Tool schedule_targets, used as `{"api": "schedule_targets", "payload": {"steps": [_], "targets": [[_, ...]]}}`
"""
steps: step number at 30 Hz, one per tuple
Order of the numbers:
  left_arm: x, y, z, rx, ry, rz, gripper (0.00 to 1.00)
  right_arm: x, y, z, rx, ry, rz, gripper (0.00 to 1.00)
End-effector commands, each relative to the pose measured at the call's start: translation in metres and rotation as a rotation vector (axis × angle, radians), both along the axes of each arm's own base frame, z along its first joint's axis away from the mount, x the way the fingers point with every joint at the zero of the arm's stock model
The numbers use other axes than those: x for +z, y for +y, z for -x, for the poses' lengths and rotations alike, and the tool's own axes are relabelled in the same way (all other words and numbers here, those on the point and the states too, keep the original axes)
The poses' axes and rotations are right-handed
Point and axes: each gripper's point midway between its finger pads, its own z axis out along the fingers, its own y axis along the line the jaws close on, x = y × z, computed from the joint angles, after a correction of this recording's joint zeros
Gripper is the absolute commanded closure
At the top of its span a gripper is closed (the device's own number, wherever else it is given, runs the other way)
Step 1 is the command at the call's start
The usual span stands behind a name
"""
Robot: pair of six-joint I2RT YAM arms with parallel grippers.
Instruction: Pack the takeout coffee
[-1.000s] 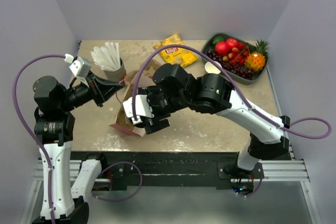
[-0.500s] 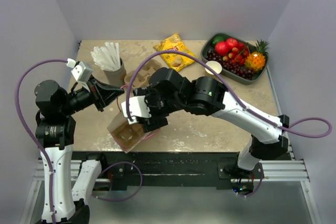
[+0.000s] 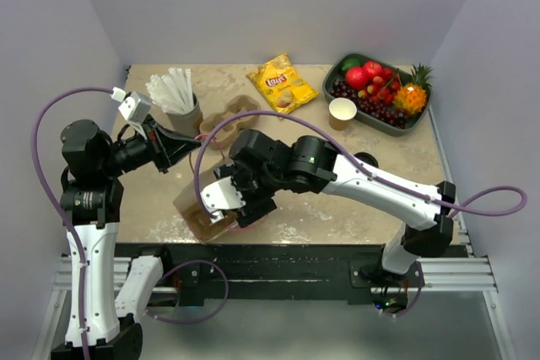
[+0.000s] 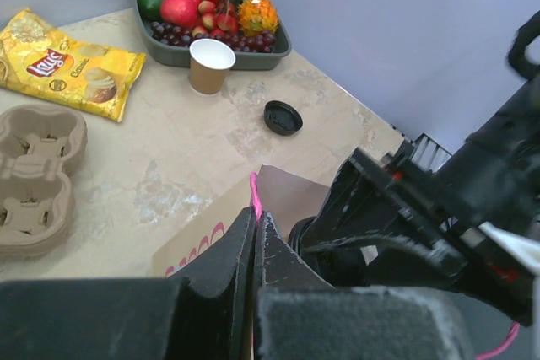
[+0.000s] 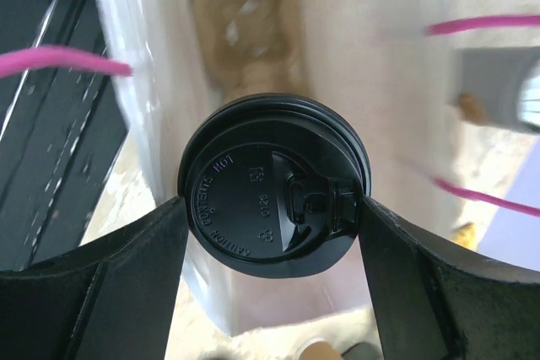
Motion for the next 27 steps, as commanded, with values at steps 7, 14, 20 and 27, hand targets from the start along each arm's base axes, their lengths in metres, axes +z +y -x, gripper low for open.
{"api": "schedule_targets", "payload": {"steps": [7, 14, 20, 27], "targets": [[-0.016, -0.009, 0.025, -0.050, 0.032, 0.054, 1.00, -0.051, -0.018, 0.007, 0.033, -0.005, 0.067, 1.00], [-0.025, -0.005, 0.013, -0.031, 0.067, 0.044, 1.00, -0.053, 0.007, -0.024, -0.049, -0.133, -0.018, 1.00], [-0.028, -0.005, 0.007, -0.033, 0.075, 0.039, 1.00, -0.064, 0.012, -0.027, -0.008, -0.160, -0.009, 1.00], [-0.030, -0.004, 0.003, -0.026, 0.072, 0.031, 1.00, -0.077, 0.016, -0.033, 0.017, -0.149, 0.011, 1.00]]}}
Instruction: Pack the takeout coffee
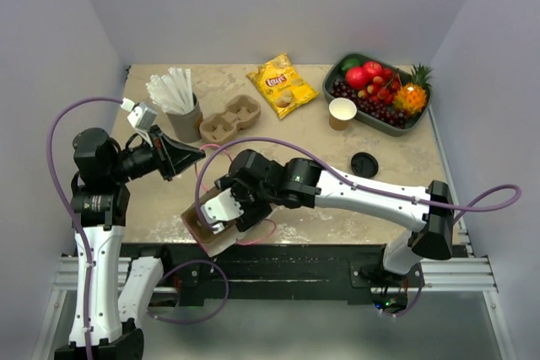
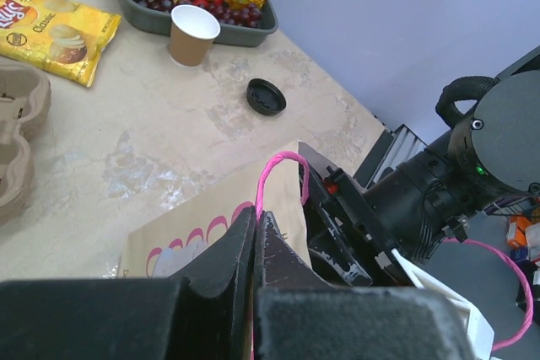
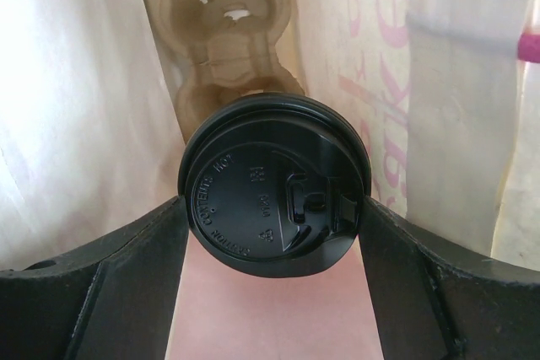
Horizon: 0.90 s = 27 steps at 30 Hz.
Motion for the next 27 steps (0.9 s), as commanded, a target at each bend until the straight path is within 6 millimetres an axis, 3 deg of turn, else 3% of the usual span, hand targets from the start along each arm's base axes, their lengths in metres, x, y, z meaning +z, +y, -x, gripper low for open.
{"api": "schedule_targets", "payload": {"steps": [1, 15, 27], "targets": [[0.006, 0.000, -0.002, -0.002, -0.031, -0.008, 1.00, 0.000, 0.009, -0.007, 0.039, -0.016, -0.024, 1.00], [0.003, 0.000, -0.004, -0.027, -0.015, -0.021, 1.00, -0.036, 0.015, -0.010, 0.113, 0.035, 0.061, 1.00], [-0.006, 0.000, -0.008, -0.042, -0.018, -0.047, 1.00, -0.066, 0.023, -0.027, 0.129, 0.038, 0.098, 1.00]]}}
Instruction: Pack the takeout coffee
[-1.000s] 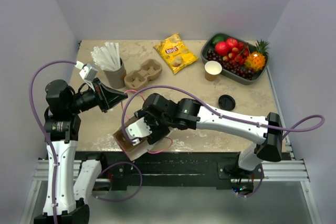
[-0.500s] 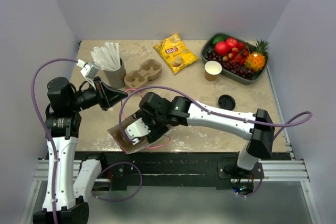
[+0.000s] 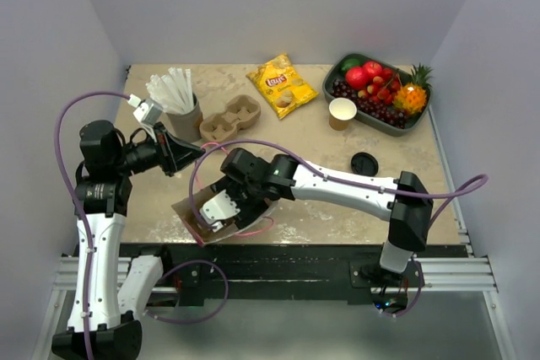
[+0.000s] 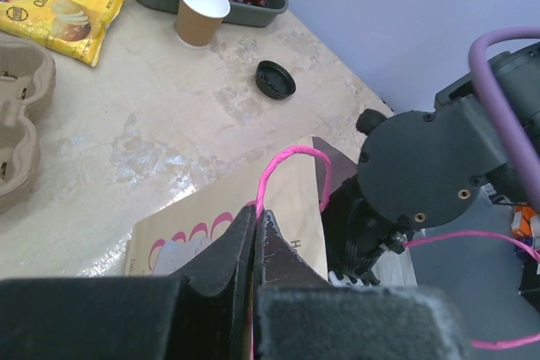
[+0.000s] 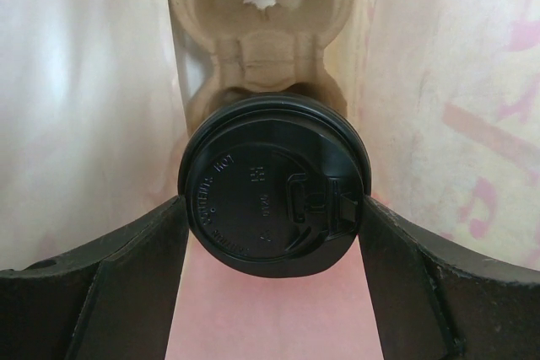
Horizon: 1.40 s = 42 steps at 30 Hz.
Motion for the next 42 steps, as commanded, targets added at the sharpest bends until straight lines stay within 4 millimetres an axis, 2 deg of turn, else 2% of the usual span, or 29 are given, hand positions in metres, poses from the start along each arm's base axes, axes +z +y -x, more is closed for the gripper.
{"api": "schedule_targets", "payload": {"steps": [1, 4, 8, 12, 13, 17, 18, 19, 26, 29, 35, 37, 40, 42], "targets": [[0.010, -0.002, 0.004, -0.032, -0.050, -0.017, 1.00, -0.013, 0.008, -0.006, 0.035, 0.014, 0.014, 1.00], [0.009, -0.002, 0.003, -0.035, -0.053, -0.027, 1.00, -0.029, 0.003, -0.008, 0.053, 0.042, 0.085, 0.96], [0.012, -0.002, 0.000, -0.038, -0.060, -0.033, 1.00, -0.035, 0.007, -0.017, 0.044, 0.047, 0.092, 0.87], [0.014, -0.002, -0.002, -0.040, -0.066, -0.034, 1.00, -0.038, 0.014, -0.017, 0.064, 0.062, 0.091, 0.81], [0.015, -0.002, -0.003, -0.043, -0.071, -0.035, 1.00, -0.044, 0.013, -0.015, 0.069, 0.077, 0.112, 0.81], [0.019, -0.002, -0.007, -0.038, -0.086, -0.043, 1.00, -0.046, 0.014, -0.014, 0.091, 0.085, 0.128, 0.72], [0.021, -0.002, -0.008, -0.034, -0.087, -0.041, 1.00, -0.046, 0.015, -0.015, 0.091, 0.081, 0.128, 0.64], [0.021, -0.002, -0.008, -0.031, -0.084, -0.041, 1.00, -0.046, 0.016, -0.016, 0.088, 0.075, 0.121, 0.61], [0.026, 0.004, -0.015, 0.036, -0.083, -0.051, 1.00, -0.046, 0.014, -0.015, 0.065, 0.086, 0.124, 0.48], [0.029, 0.007, -0.019, 0.043, -0.111, -0.075, 1.00, -0.037, 0.016, -0.019, 0.035, 0.078, 0.089, 0.39], [0.035, 0.007, -0.018, 0.037, -0.155, -0.097, 1.00, 0.004, 0.017, -0.026, -0.012, 0.138, -0.006, 0.30], [0.037, 0.007, -0.015, 0.035, -0.164, -0.099, 1.00, 0.017, 0.013, -0.020, 0.004, 0.164, -0.030, 0.27], [0.039, 0.006, -0.012, 0.036, -0.178, -0.099, 1.00, 0.025, 0.009, -0.012, 0.033, 0.167, -0.061, 0.19], [0.041, 0.006, -0.010, 0.032, -0.185, -0.096, 1.00, 0.022, 0.004, -0.008, 0.042, 0.173, -0.062, 0.11]]}}
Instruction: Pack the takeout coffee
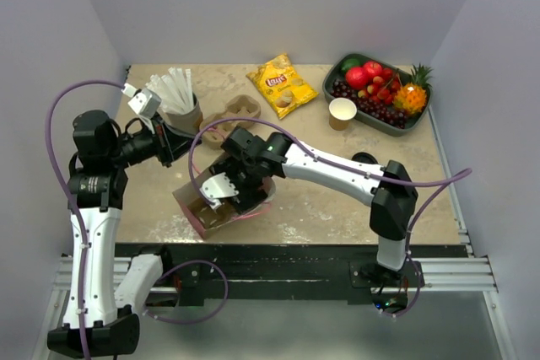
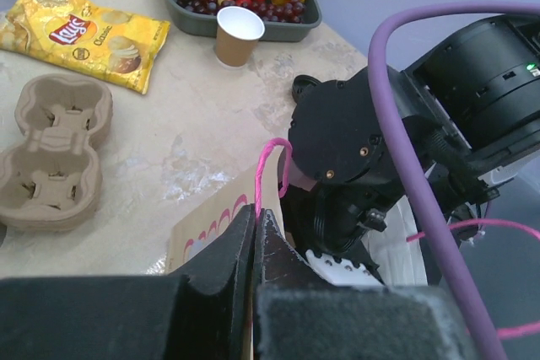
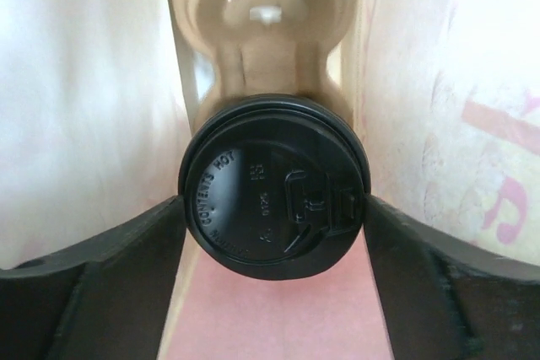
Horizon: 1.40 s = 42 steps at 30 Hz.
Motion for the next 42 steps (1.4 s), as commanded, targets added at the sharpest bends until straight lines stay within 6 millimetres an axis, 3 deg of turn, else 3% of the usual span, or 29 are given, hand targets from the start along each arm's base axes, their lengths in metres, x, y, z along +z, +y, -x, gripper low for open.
{"api": "schedule_targets", "payload": {"steps": [1, 9, 18, 23, 34, 37, 39, 42], "targets": [[0.021, -0.002, 0.009, -0.017, -0.086, -0.014, 1.00, 0.033, -0.006, 0.022, 0.035, 0.043, -0.094, 0.10], [0.017, -0.004, 0.014, -0.044, -0.075, -0.017, 1.00, 0.042, -0.011, 0.026, 0.013, 0.054, -0.123, 0.01], [0.006, -0.005, 0.022, -0.056, -0.063, -0.026, 1.00, 0.062, -0.022, 0.049, 0.022, 0.128, -0.165, 0.01], [0.004, -0.007, 0.020, -0.054, -0.044, 0.007, 1.00, 0.077, -0.019, 0.053, -0.063, 0.176, -0.224, 0.02], [-0.014, -0.009, 0.026, -0.064, 0.003, 0.015, 1.00, 0.087, 0.002, 0.015, -0.280, 0.103, -0.385, 0.18], [-0.018, -0.007, 0.020, -0.055, 0.010, 0.008, 1.00, 0.087, 0.006, 0.001, -0.322, 0.050, -0.411, 0.21], [-0.019, -0.005, 0.013, -0.043, 0.015, 0.005, 1.00, 0.090, 0.008, -0.009, -0.350, 0.010, -0.431, 0.30], [-0.019, -0.003, 0.002, -0.021, -0.004, 0.002, 1.00, 0.097, 0.012, -0.018, -0.358, -0.037, -0.475, 0.31]]}}
